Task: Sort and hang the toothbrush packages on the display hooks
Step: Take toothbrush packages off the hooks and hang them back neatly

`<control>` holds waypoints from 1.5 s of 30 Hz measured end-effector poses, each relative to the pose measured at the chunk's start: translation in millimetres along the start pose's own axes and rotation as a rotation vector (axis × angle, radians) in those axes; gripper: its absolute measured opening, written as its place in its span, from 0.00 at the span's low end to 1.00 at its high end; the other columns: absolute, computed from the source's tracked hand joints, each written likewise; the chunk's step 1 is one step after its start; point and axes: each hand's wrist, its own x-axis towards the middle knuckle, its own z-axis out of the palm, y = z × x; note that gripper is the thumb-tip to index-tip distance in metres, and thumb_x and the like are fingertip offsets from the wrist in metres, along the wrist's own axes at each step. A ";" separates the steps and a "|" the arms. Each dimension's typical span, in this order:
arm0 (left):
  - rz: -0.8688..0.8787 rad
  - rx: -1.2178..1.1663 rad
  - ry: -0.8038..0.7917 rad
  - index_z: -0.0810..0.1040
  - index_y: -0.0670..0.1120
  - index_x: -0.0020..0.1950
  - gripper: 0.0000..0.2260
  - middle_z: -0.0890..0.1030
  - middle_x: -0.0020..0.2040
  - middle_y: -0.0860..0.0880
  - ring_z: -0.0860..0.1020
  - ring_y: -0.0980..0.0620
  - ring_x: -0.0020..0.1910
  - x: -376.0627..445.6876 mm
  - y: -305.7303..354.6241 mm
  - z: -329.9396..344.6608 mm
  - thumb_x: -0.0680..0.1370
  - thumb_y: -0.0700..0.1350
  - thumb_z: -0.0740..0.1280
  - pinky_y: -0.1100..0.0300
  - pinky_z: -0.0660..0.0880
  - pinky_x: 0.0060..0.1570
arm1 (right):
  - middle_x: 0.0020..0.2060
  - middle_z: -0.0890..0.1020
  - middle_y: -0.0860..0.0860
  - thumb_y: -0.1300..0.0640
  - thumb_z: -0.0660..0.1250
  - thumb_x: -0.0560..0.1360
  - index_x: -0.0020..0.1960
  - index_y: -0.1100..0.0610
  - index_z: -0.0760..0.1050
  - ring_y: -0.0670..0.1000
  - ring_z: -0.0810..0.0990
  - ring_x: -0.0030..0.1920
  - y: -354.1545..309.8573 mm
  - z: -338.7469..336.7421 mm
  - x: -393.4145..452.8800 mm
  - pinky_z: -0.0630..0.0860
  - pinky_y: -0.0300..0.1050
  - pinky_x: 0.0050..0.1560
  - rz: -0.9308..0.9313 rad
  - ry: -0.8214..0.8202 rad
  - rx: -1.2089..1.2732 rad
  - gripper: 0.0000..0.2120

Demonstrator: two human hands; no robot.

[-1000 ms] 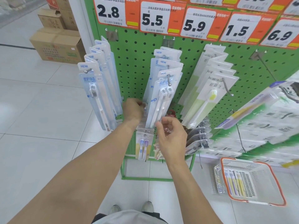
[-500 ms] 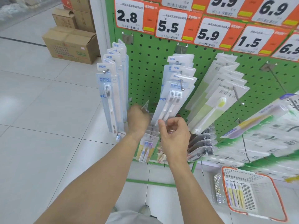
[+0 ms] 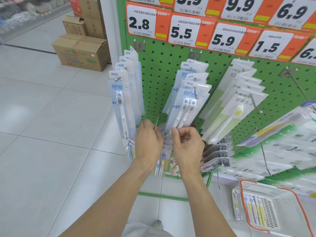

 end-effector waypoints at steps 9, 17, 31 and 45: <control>0.230 -0.011 0.063 0.71 0.48 0.44 0.07 0.75 0.41 0.55 0.72 0.52 0.44 -43.9 9.6 -68.7 0.82 0.44 0.65 0.62 0.65 0.42 | 0.37 0.81 0.44 0.51 0.72 0.77 0.43 0.50 0.76 0.46 0.80 0.40 -0.2 1.2 -5.8 0.78 0.51 0.47 0.013 -0.005 0.010 0.07; -0.052 -0.483 0.067 0.72 0.49 0.42 0.09 0.85 0.38 0.56 0.81 0.61 0.35 -65.7 18.6 -128.4 0.80 0.47 0.67 0.68 0.73 0.34 | 0.41 0.82 0.47 0.45 0.64 0.80 0.47 0.50 0.78 0.51 0.82 0.44 -18.7 -19.7 -39.6 0.77 0.44 0.46 -0.049 -0.189 0.249 0.11; -0.337 -0.829 -0.405 0.84 0.39 0.53 0.10 0.87 0.47 0.42 0.86 0.40 0.46 -75.5 -1.7 -128.1 0.82 0.41 0.64 0.55 0.82 0.44 | 0.32 0.83 0.53 0.51 0.71 0.76 0.45 0.63 0.79 0.47 0.77 0.29 -43.8 -48.8 -83.9 0.73 0.36 0.32 0.293 -0.505 0.549 0.14; -0.367 -0.781 -0.573 0.83 0.38 0.56 0.10 0.87 0.48 0.41 0.85 0.40 0.49 -89.5 -13.0 -119.1 0.82 0.40 0.64 0.52 0.82 0.53 | 0.39 0.86 0.58 0.46 0.77 0.70 0.49 0.55 0.85 0.54 0.79 0.37 -20.5 -67.9 -92.7 0.74 0.50 0.40 0.396 -0.732 0.452 0.14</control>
